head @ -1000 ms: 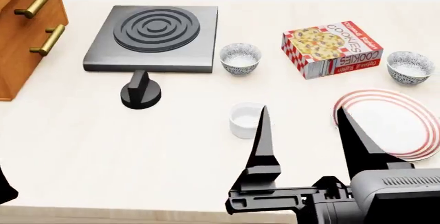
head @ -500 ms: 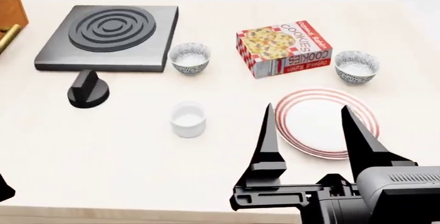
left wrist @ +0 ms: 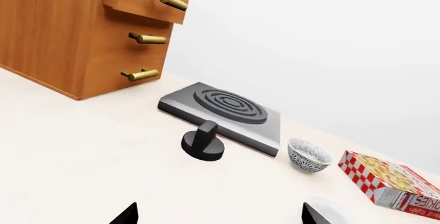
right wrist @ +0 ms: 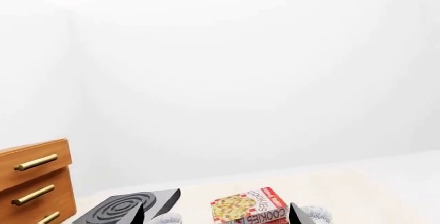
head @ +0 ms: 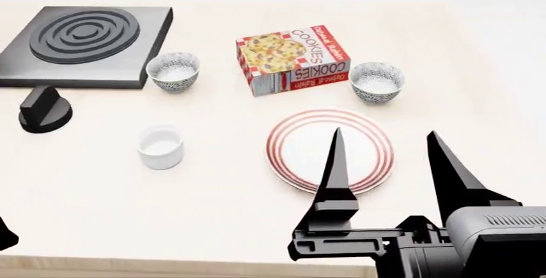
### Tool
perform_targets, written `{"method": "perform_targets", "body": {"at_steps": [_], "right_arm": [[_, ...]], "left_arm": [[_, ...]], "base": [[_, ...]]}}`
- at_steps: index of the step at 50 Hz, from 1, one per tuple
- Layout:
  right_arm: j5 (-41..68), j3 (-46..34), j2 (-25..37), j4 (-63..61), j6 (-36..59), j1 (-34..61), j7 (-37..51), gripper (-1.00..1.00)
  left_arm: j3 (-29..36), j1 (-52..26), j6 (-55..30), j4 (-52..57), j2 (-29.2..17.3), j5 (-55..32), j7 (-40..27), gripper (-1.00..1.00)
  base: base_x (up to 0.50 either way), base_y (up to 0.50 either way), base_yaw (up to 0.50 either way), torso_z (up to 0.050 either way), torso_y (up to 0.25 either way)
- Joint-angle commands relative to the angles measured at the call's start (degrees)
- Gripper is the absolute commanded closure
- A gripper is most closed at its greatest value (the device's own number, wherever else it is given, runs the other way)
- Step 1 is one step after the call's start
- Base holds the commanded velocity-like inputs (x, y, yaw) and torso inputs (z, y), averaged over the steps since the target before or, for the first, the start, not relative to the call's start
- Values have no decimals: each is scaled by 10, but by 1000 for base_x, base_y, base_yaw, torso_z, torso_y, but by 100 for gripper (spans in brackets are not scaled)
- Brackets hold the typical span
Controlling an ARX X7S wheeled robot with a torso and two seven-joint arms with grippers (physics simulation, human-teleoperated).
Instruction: Pick the akita bowl next to the plate and place it on the plate.
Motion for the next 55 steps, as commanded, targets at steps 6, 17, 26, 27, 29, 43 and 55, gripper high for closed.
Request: {"method": "perform_targets", "body": {"at_steps": [6, 17, 26, 27, 29, 43, 55], "right_arm": [[5, -4, 5, 5, -7, -2, 3, -100], [10, -4, 10, 3, -10, -4, 7, -100], [4, -10, 13, 3, -20, -6, 9, -100], [-2, -14, 16, 2, -20, -6, 9, -100], [1, -16, 19, -1, -17, -5, 9, -100], [8, -24, 27, 2, -13, -5, 9, -100], [7, -30, 29, 7, -19, -4, 10, -100]], "left_arm": [[2, 1, -1, 2, -2, -4, -5, -100], [3, 4, -2, 6, -4, -7, -8, -100], [5, 4, -2, 7, -6, -8, -11, -100], [5, 4, -2, 8, -6, -9, -11, -100], [5, 4, -1, 7, -6, -9, -11, -100], [7, 4, -4, 10, -8, -13, -16, -100], [9, 3, -1, 4, -10, -15, -15, -100]], "base": [[0, -371, 0, 0, 0], [0, -371, 0, 0, 0], [0, -373, 0, 0, 0], [0, 0, 0, 0, 0], [0, 0, 0, 0, 0], [387, 0, 0, 0, 0], [500, 0, 0, 0, 0]]}}
